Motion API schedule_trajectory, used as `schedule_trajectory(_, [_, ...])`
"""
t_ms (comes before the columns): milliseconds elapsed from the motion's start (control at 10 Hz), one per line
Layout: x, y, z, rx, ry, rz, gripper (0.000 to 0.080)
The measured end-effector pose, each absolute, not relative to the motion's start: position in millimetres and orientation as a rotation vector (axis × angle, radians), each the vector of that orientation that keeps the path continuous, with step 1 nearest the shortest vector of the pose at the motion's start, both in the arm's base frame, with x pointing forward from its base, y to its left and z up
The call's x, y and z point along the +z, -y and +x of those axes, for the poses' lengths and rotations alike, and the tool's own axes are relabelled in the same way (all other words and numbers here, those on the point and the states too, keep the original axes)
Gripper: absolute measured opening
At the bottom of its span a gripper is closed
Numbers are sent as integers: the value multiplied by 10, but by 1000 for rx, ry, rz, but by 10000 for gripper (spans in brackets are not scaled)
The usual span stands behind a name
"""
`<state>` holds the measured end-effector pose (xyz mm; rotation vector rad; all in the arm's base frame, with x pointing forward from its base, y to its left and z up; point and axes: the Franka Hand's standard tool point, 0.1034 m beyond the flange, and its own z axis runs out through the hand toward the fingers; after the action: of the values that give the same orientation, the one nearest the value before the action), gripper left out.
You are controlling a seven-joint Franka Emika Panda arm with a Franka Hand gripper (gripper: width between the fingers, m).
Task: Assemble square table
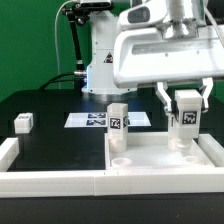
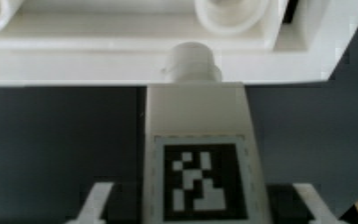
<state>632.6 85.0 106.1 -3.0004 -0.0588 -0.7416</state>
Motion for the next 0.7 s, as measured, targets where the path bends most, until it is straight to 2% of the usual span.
schedule_trajectory(700, [1017,-905,6347,-830,77,-2982,290])
